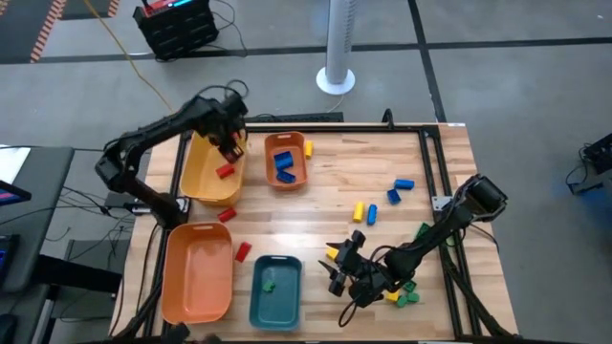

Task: Sort blocks
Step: Put the red wooden block into the yellow bin

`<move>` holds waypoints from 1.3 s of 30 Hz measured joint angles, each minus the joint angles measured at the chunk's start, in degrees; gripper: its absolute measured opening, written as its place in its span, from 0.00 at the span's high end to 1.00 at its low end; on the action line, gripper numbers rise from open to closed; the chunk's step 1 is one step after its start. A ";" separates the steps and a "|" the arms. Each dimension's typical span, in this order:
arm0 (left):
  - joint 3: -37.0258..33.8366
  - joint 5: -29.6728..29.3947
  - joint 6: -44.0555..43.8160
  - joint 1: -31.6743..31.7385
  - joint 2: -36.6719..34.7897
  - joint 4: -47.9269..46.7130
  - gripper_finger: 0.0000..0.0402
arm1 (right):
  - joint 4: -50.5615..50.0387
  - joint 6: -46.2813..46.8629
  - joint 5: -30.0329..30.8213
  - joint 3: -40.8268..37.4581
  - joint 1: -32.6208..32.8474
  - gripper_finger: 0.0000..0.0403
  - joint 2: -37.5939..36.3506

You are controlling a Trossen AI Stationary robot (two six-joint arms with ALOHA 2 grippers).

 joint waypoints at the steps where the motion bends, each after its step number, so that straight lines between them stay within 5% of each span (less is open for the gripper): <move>1: -0.95 0.57 0.62 1.65 0.04 0.83 0.69 | 0.00 0.00 0.00 0.00 0.14 0.33 0.00; 9: -10.29 1.70 1.88 6.84 0.06 2.14 0.69 | 0.02 -0.07 0.04 0.00 0.30 0.33 0.00; 13: -13.61 1.66 1.88 5.83 0.06 2.94 0.57 | 0.03 -0.17 0.09 0.00 0.27 0.33 0.00; 18: -13.47 1.68 1.91 4.87 0.06 3.67 0.43 | 0.22 -0.15 0.13 0.00 0.21 0.33 0.00; 24: -9.01 5.23 3.07 2.46 -1.05 0.97 0.39 | 0.22 -0.13 0.15 0.00 0.11 0.33 0.00; 28: -6.35 4.71 5.67 -5.85 -3.99 1.38 0.40 | 0.22 -0.20 0.15 0.00 -0.62 0.33 0.00; 39: -5.65 2.30 3.17 -40.73 -3.69 0.97 0.46 | 0.23 -0.22 0.15 0.00 -0.99 0.33 0.00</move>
